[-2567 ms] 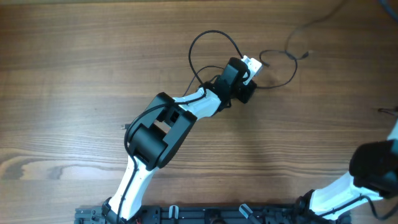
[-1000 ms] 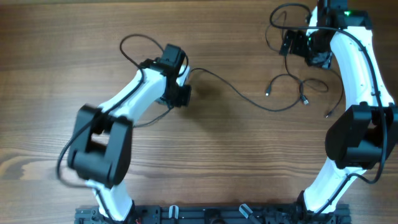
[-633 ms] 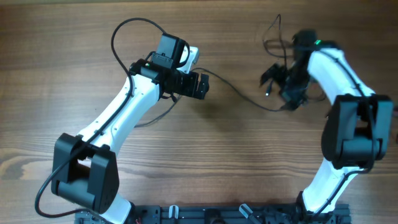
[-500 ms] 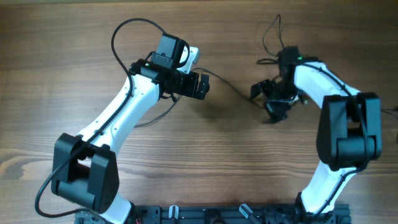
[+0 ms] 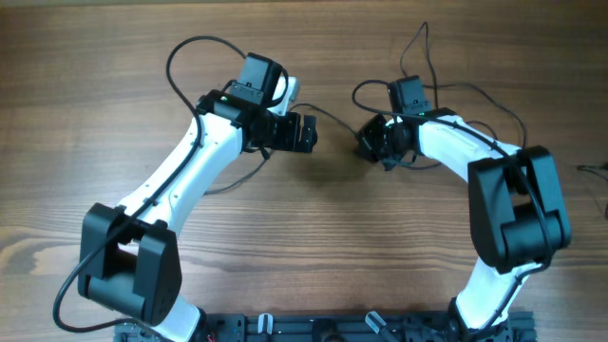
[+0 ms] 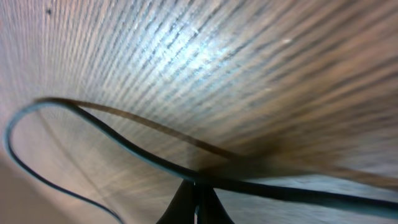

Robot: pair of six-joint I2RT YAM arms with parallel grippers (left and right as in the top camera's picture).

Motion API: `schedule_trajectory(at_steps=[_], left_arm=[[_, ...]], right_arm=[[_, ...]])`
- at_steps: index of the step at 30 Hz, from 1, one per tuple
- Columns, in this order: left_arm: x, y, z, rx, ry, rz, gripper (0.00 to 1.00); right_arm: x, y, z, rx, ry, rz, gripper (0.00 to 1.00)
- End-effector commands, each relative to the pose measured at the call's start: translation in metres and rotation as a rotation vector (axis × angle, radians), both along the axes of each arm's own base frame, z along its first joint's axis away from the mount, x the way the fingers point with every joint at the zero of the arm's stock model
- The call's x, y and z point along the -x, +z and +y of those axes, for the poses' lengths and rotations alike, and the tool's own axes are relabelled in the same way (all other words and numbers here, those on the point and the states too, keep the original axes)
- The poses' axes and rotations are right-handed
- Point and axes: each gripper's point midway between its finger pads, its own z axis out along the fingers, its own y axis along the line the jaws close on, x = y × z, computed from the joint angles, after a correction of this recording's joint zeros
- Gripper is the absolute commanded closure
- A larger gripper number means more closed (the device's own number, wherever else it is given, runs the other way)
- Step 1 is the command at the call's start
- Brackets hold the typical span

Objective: Untangle cables

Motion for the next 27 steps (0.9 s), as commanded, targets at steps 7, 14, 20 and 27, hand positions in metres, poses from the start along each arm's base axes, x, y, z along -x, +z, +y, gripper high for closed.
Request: schedule_trajectory(at_steps=[7,14,20,27], left_arm=[[-0.015,0.0,0.022,0.092,0.313,0.106,0.0],[-0.003,-0.001,0.003,0.085,0.26,0.115,0.0],[0.003,0.003,-0.027,0.095,0.186,0.075,0.0],[-0.011,0.001,-0.015,-0.016,0.233,-0.024,0.0]], right_arm=[[-0.022,0.087,-0.025,0.158,0.138,-0.369,0.27],[0.0,0.072,-0.112,0.563,0.215,-0.281,0.09],[0.025,0.063,-0.191,0.569,0.076,-0.112,0.24],[0.021,0.067,-0.201,0.408,0.177,-0.21,0.43]])
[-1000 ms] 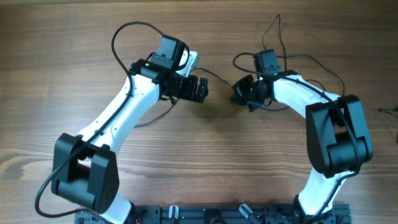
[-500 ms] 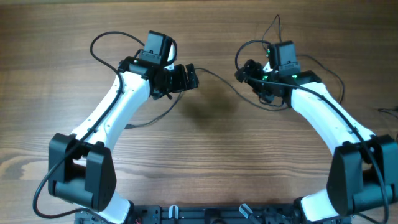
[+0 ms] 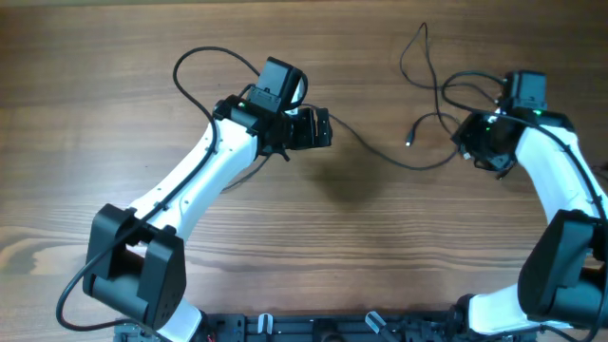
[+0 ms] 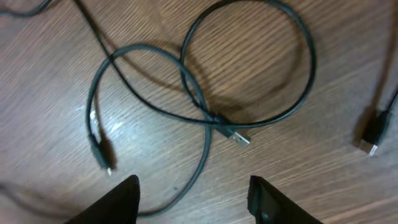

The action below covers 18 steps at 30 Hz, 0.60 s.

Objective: Untangle cables

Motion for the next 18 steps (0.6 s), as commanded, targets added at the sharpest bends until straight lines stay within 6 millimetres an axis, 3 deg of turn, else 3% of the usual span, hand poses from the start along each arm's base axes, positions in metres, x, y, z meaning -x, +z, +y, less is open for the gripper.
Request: schedule_trajectory(at_steps=[1,5,8,11,16,18], left_arm=[[-0.013,-0.004,0.016,-0.091,0.063,-0.054,0.0],[-0.021,-0.002,0.022,-0.122,0.087,-0.09,0.0],[-0.022,-0.001,0.021,-0.118,0.087,-0.095,0.0],[-0.022,-0.001,0.021,-0.118,0.087,-0.095,0.0],[-0.022,-0.001,0.021,-0.118,0.087,-0.095,0.0],[-0.022,-0.001,0.021,-0.118,0.087,-0.095,0.0]], right_arm=[[0.009,0.002,0.012,-0.058,0.114,0.007,0.43],[0.023,-0.013,0.014,-0.057,0.106,0.059,0.5],[0.034,-0.032,-0.002,0.019,-0.013,0.093,0.6],[0.037,-0.047,-0.009,0.074,-0.039,0.079,0.49],[0.023,-0.045,0.009,0.102,-0.031,0.032,0.46],[0.017,-0.046,0.014,0.117,-0.096,0.017,0.5]])
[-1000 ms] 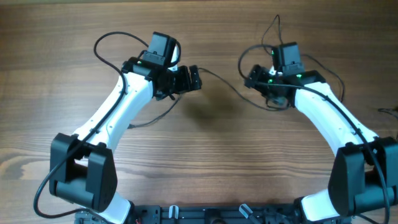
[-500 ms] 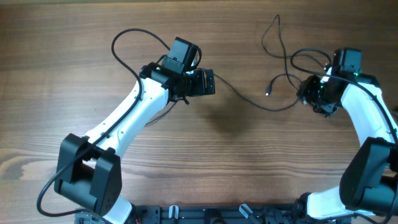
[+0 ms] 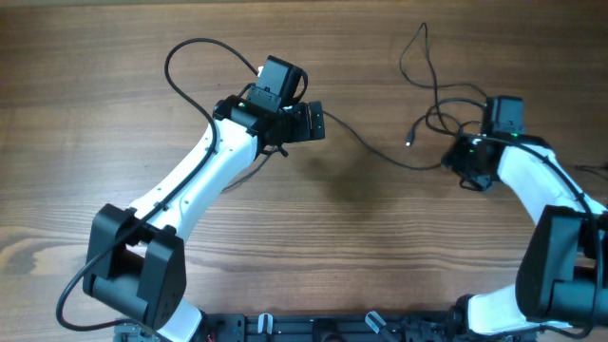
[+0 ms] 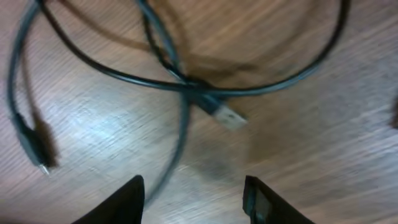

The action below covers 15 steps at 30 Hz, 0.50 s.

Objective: Untangle cables

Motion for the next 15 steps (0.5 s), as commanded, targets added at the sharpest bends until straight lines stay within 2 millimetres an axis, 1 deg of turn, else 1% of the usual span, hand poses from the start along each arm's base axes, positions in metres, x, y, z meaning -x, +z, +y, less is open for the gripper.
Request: schedule_trajectory(at_steps=[1,3,5,6,8,9,10,11,13,15], left_arm=[[-0.002,-0.002,0.002,-0.008,0.015,0.0,0.0],[-0.001,-0.003,0.002,-0.011,0.014,0.004,0.0],[0.001,-0.004,0.003,-0.014,0.015,0.012,0.0],[0.002,-0.004,0.004,-0.017,0.015,0.017,0.0],[0.003,-0.005,0.004,-0.019,0.014,0.021,0.0],[0.003,-0.005,0.004,-0.019,0.014,0.021,0.0],[0.003,-0.005,0.004,-0.019,0.015,0.021,0.0],[0.003,-0.005,0.004,-0.019,0.014,0.021,0.0],[0.003,-0.005,0.004,-0.019,0.014,0.021,0.0],[0.003,-0.005,0.004,-0.019,0.014,0.021,0.0]], right_arm=[[-0.002,-0.003,-0.001,0.065,-0.115,0.002,0.53],[0.007,-0.014,-0.01,0.128,-0.179,0.05,0.55],[0.009,-0.022,-0.013,0.143,-0.182,0.072,0.58],[0.01,-0.027,-0.012,0.14,-0.185,0.082,0.62],[0.013,-0.036,-0.008,0.119,-0.195,0.108,0.8],[0.015,-0.04,-0.006,0.107,-0.191,0.123,0.86],[0.017,-0.046,-0.001,0.081,-0.181,0.142,0.9],[0.017,-0.052,0.009,0.031,-0.145,0.154,0.95],[0.012,-0.058,0.028,-0.073,-0.084,0.15,0.96],[0.006,-0.058,0.038,-0.126,-0.059,0.127,0.95]])
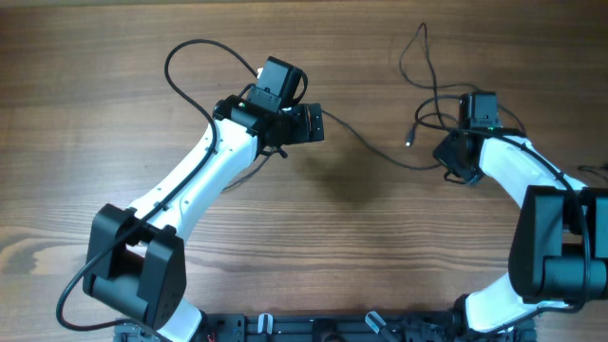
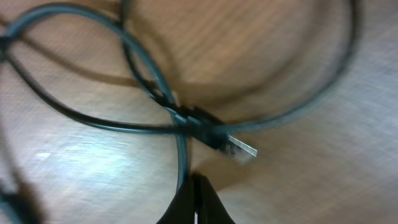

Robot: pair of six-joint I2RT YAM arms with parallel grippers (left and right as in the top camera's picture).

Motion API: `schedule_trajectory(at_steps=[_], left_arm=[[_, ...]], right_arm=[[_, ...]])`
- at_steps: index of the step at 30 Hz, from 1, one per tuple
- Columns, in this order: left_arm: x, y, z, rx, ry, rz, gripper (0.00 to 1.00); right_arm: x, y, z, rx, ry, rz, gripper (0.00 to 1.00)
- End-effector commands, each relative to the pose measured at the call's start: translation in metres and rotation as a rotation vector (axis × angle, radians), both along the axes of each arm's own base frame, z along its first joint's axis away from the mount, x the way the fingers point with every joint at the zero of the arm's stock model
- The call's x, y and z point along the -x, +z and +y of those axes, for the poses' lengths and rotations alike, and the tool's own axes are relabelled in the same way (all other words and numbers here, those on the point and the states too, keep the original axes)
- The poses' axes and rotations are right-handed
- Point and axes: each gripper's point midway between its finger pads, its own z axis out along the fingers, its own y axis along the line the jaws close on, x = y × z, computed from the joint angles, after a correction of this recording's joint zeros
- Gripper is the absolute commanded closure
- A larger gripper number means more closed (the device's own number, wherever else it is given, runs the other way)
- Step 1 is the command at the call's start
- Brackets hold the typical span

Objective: Untangle cables

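Note:
Dark cables lie looped and crossed at the right of the wooden table. One black cable runs from my left gripper across to my right gripper. The left gripper seems shut on its end, beside a white plug. In the right wrist view the right gripper is shut on a dark cable that runs down between its fingers. Just beyond them a USB plug lies where the loops cross. A small connector tip lies left of the right gripper.
A thin cable tail snakes toward the far edge at the right. Another cable end shows at the right edge. A black loop arcs behind the left arm.
My right gripper was open just above the cable crossing and the USB plug. Now it sits a little further left and is shut on the cable beside that plug. The left arm has not moved.
First my right gripper was shut on a cable near the table's middle, close to the left gripper. Then it was open, far right, above the loops. It was then low over the USB plug, and now is shut on the cable there.

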Motion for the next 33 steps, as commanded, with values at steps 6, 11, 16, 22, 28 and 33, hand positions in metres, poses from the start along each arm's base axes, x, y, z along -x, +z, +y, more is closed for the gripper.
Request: schedule_trajectory(at_steps=[6,11,16,22,28,33], left_arm=[[0.006,-0.007,0.005,-0.023,0.013,0.036,0.0],[0.007,-0.007,0.006,-0.026,0.013,0.041,0.0],[0.005,-0.006,0.004,-0.019,0.013,0.028,0.0],[0.003,-0.005,0.004,-0.016,0.013,0.021,0.0],[0.008,-0.007,0.006,-0.027,0.013,0.043,0.0],[0.009,-0.008,0.006,-0.029,0.012,0.049,0.0]], right_arm=[[0.012,-0.021,0.045,-0.281,-0.06,0.055,0.71],[0.001,-0.006,0.04,-0.267,-0.107,-0.011,0.59],[-0.001,-0.009,0.029,-0.084,-0.058,-0.019,0.57],[0.006,-0.018,0.048,0.117,0.055,0.012,0.55],[0.035,-0.058,0.06,0.044,0.077,0.176,0.83],[0.028,-0.056,0.096,-0.153,0.118,0.149,0.96]])
